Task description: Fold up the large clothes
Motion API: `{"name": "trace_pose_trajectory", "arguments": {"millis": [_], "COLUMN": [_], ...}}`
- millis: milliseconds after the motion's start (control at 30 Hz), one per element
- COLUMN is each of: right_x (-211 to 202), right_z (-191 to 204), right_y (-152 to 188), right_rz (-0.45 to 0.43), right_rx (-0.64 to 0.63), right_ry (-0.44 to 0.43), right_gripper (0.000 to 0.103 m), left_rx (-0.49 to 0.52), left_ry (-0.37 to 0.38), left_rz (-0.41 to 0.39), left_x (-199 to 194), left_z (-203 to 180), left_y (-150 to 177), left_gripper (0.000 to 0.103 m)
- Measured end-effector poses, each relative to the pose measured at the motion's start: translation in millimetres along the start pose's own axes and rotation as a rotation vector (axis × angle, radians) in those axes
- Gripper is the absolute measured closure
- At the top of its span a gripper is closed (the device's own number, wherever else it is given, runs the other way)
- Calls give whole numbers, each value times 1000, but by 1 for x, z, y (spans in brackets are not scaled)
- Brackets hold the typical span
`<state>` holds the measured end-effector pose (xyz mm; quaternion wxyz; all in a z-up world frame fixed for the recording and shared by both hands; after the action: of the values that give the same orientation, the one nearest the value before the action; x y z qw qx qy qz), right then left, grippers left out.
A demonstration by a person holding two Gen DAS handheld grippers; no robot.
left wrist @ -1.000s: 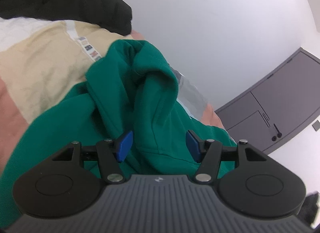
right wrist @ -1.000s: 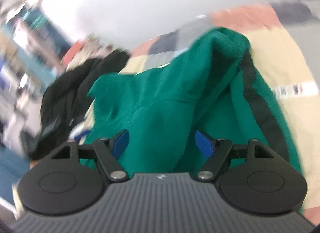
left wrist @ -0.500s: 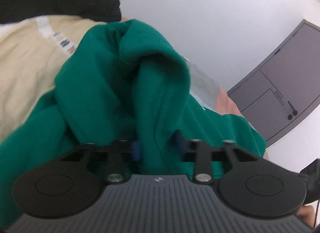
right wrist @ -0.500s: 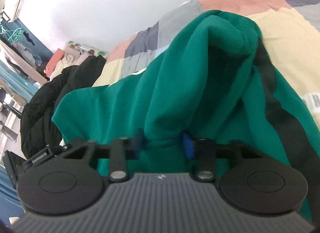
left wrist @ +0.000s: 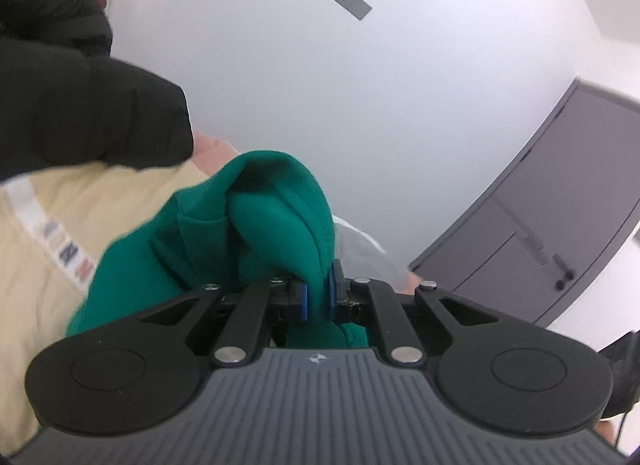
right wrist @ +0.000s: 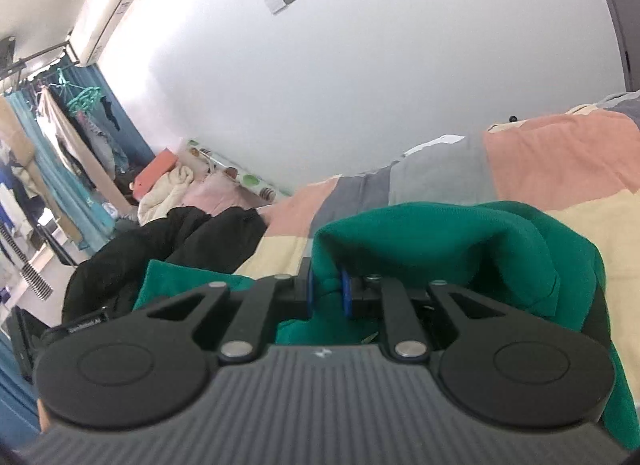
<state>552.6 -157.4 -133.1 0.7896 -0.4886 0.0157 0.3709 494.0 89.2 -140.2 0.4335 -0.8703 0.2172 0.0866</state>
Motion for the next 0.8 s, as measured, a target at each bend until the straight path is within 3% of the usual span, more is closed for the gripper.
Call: {"name": "trace_pose_trajectory", "arguments": {"millis": [200,433,467,500,567,633,700,800], "right_x": [40,63,60,57,52,41,26,2], "right_z": [-23,-31,-29,-28,-23,-17,-12,-5], "right_y": [17,31,32,32,34,36,40,43], "right_rz": [27,91,90,92,108,108,92,73], "right_rx": [-17,-55,-54,-56,-92,-148,-170,-178], "right_ry": [86,144,145,148,169,179,178,175], "right_gripper": [87,85,85,84,79,55,39,38], "left_rx": [95,111,116,116,108,122,118,120], "left_ry": [-132,-127,-127,-126,-128,-119,-129,-113], "left_rz": [80,158,170,182,179,178,178,174], "left_x": [45,54,51,47,34,6,-12,-43], "left_z": [17,22,20,18,14,4,-1,-15], "left_y": [9,9,10,11,16,24,34,54], "left_gripper": [92,87,74,54,43,43,43,43]}}
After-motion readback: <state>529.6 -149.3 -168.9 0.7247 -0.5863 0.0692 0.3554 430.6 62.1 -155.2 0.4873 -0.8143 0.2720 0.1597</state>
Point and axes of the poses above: each gripper's, at about its wrist camera, not at the fingertips, and x roughly the way its jaws point, z to its left, y to its underside, the point moved 8 cm from there along x, roughly the way its jaws point
